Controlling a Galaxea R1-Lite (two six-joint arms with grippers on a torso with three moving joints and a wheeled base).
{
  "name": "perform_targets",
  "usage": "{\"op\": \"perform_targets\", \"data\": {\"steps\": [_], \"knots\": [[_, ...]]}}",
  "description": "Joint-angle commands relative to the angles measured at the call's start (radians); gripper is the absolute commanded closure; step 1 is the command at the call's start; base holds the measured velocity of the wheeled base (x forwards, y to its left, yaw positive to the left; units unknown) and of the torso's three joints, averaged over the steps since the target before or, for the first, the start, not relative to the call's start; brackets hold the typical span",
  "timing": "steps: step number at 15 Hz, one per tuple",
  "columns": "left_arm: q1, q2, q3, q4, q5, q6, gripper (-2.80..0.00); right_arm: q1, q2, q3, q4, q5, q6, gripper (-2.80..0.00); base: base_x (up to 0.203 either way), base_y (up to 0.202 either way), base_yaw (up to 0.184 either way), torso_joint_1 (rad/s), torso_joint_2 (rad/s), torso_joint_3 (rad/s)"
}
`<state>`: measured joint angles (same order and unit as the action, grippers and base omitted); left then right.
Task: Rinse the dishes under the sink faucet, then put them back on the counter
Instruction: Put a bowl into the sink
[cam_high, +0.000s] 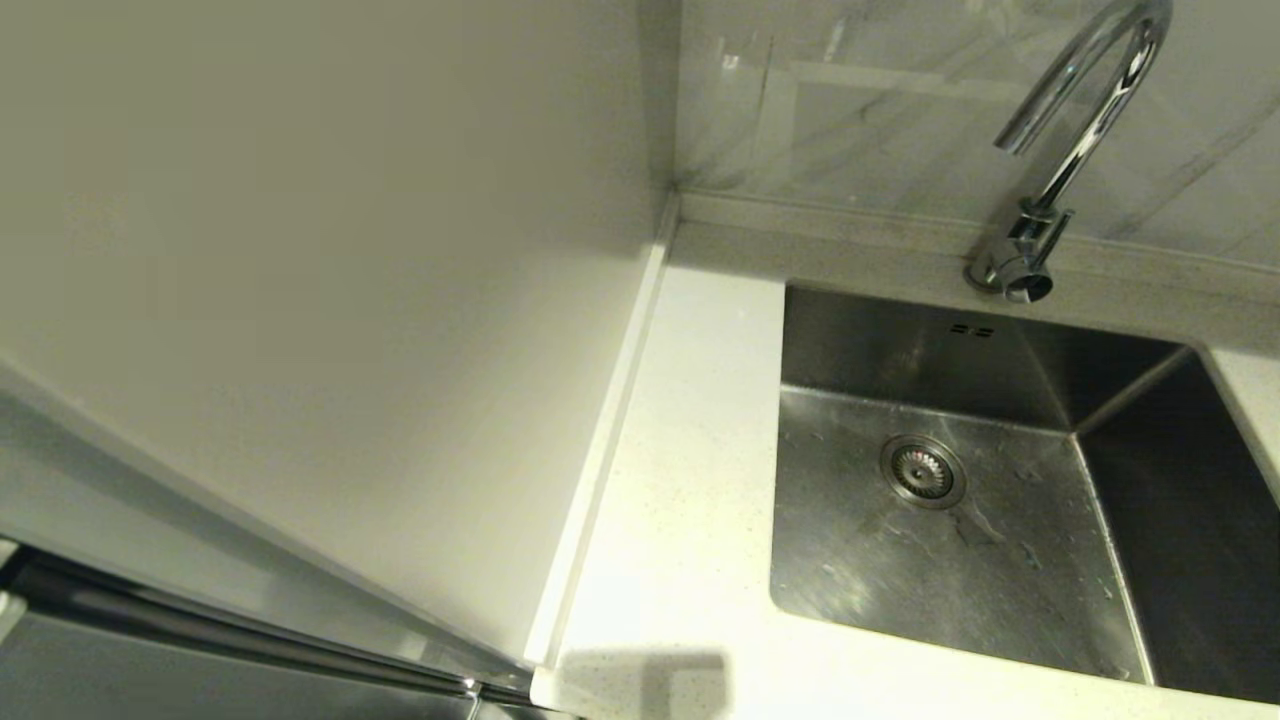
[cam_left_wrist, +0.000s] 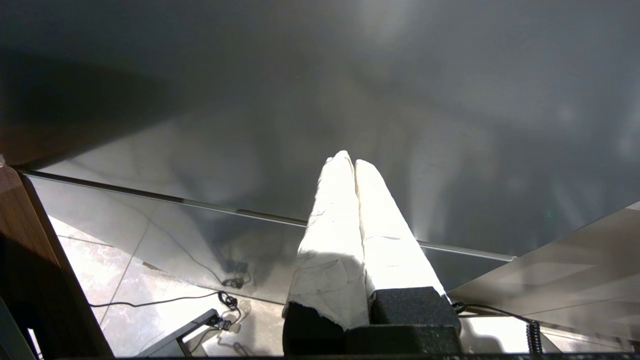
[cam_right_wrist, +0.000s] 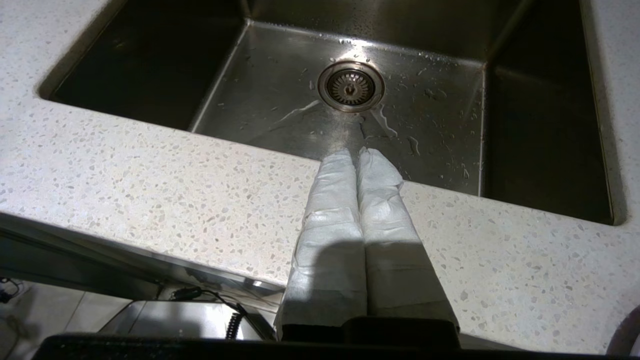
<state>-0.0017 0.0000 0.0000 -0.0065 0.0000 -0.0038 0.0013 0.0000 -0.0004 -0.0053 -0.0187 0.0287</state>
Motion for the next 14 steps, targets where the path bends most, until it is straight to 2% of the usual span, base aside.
{"op": "perform_targets", "data": {"steps": [1, 4, 8, 10, 14], "knots": [[0.000, 0.000, 0.003, -0.001, 0.000, -0.001, 0.00, 0.000, 0.017, -0.011, 0.024, -0.008, -0.001, 0.00, 0.000, 0.000, 0.000, 0.000, 0.00, 0.000], [0.000, 0.000, 0.002, 0.000, 0.000, -0.001, 0.00, 0.000, 0.082, -0.171, 0.110, -0.045, -0.008, 0.00, 0.000, 0.000, 0.000, 0.000, 0.00, 0.000], [0.000, 0.000, 0.003, 0.000, 0.000, -0.001, 0.00, -0.001, 0.387, -0.509, 0.151, -0.148, -0.009, 0.00, 0.000, 0.000, 0.000, 0.000, 0.00, 0.000], [0.000, 0.000, 0.003, -0.001, 0.000, -0.001, 0.00, -0.001, 0.551, -0.607, 0.154, -0.200, -0.022, 0.00, 0.000, 0.000, 0.000, 0.000, 0.00, 0.000], [0.000, 0.000, 0.003, 0.000, 0.000, -0.001, 0.00, -0.001, 0.857, -0.721, 0.133, -0.339, -0.168, 0.00, 0.000, 0.000, 0.000, 0.000, 0.00, 0.000]]}}
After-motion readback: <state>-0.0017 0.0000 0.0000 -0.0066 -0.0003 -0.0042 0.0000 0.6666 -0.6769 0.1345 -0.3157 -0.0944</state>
